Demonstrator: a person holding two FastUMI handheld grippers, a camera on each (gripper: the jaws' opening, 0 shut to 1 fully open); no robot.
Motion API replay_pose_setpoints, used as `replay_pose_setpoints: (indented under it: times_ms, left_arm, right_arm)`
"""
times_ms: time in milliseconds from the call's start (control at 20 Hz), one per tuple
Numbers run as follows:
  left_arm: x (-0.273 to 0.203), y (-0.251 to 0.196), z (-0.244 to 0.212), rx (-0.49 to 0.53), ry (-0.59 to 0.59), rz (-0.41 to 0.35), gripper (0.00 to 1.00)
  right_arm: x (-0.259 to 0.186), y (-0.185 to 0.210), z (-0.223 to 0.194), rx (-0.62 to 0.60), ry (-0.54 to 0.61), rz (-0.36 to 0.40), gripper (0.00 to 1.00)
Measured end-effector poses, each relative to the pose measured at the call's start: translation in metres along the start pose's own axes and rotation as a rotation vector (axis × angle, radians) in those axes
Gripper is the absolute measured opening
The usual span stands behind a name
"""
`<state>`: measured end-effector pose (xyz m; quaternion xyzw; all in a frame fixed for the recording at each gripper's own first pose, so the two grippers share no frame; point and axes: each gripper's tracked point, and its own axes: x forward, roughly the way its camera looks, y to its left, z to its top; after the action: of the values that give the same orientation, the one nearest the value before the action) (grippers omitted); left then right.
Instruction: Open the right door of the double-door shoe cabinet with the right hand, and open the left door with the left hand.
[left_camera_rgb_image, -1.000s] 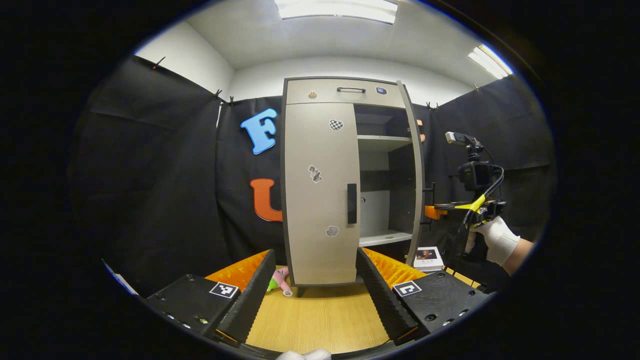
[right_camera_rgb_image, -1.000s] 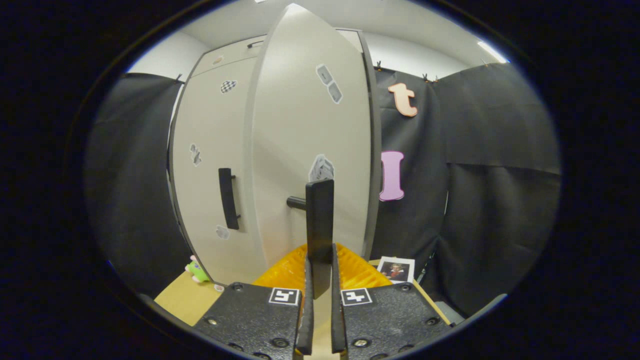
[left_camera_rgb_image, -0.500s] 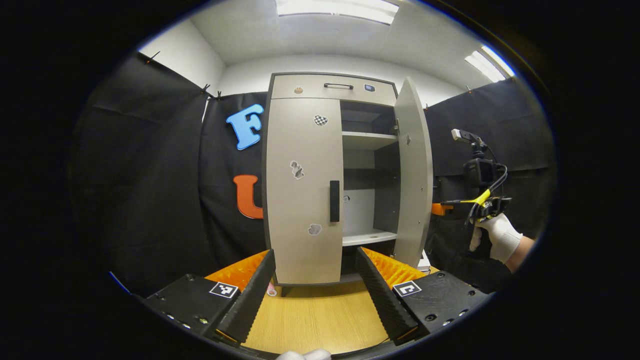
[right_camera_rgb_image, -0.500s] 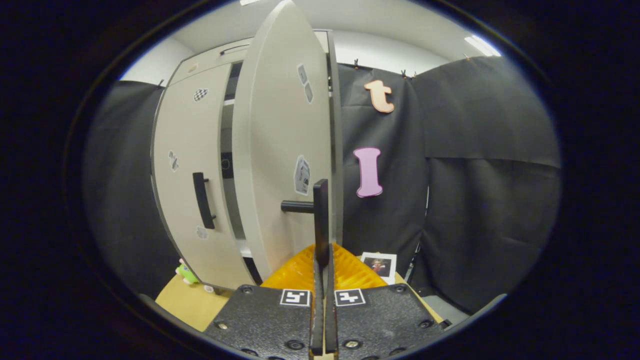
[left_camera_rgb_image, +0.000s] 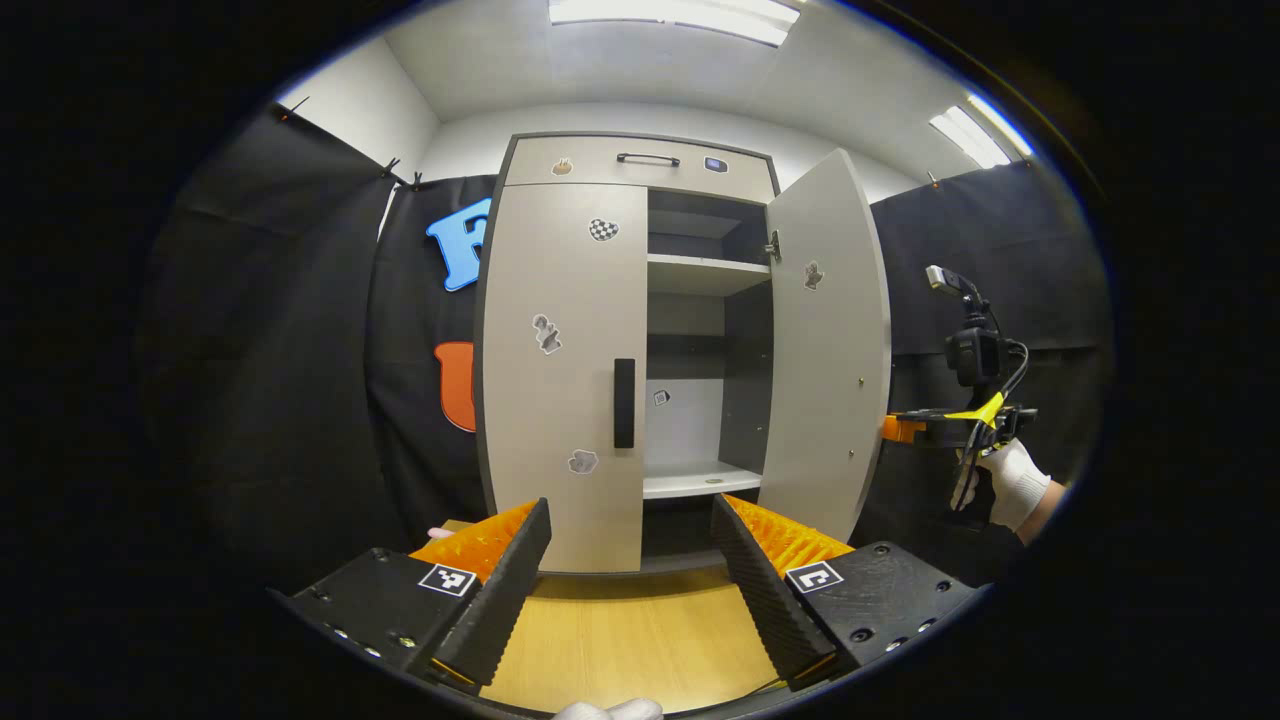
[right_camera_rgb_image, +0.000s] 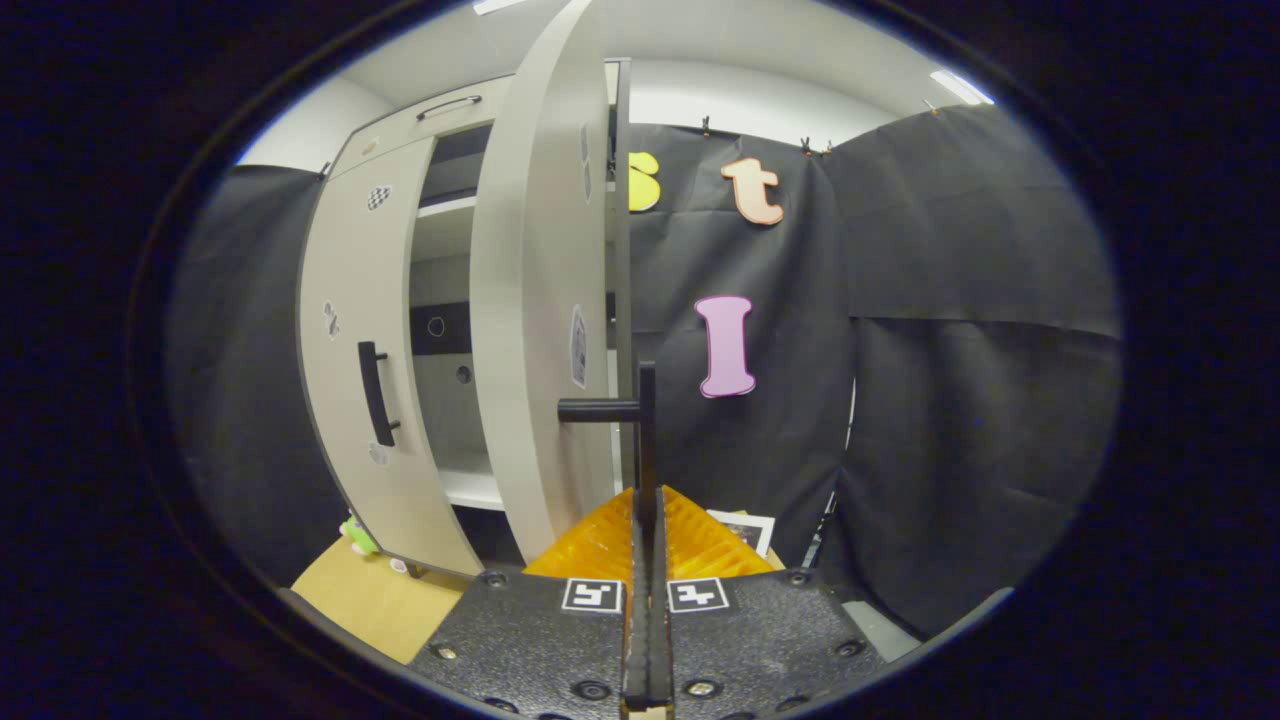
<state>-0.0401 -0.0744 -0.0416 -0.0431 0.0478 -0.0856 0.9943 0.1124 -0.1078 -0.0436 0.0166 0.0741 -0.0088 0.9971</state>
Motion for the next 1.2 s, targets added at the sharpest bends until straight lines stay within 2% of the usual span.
replay_pose_setpoints:
  times_ms: [100, 250, 500, 700, 950, 1050, 1100, 1150, 1200]
  left_arm:
    - [0.009, -0.006, 0.001, 0.004, 0.006, 0.023, 0.96]
    - [0.019, -0.014, 0.001, 0.009, 0.013, 0.057, 0.96]
    - [0.024, -0.016, 0.001, 0.018, 0.022, 0.115, 0.96]
    - [0.034, -0.018, -0.002, 0.012, 0.034, 0.12, 0.97]
    - [0.044, -0.013, -0.001, 0.025, 0.025, 0.087, 0.96]
    - [0.046, -0.006, -0.003, 0.032, 0.022, 0.076, 0.96]
    - [0.046, -0.005, 0.0, 0.037, 0.02, 0.074, 0.96]
    - [0.048, -0.002, 0.0, 0.041, 0.023, 0.07, 0.96]
    - [0.051, 0.002, -0.001, 0.04, 0.028, 0.068, 0.96]
  right_arm:
    - [0.0, -0.001, 0.0, 0.016, 0.012, 0.05, 0.04]
    - [0.009, -0.002, -0.002, -0.035, 0.021, 0.096, 0.04]
    - [0.011, -0.002, -0.002, -0.05, 0.037, 0.162, 0.04]
    - [0.009, -0.003, -0.003, -0.064, 0.05, 0.171, 0.04]
    - [-0.002, -0.009, 0.01, -0.047, 0.007, 0.127, 0.05]
    - [-0.015, -0.018, 0.016, -0.044, -0.008, 0.083, 0.15]
    - [-0.022, -0.023, 0.019, -0.046, -0.017, 0.055, 0.35]
    - [-0.033, -0.024, 0.023, -0.051, -0.033, 0.037, 0.41]
    - [-0.042, -0.023, 0.029, -0.05, -0.053, 0.021, 0.63]
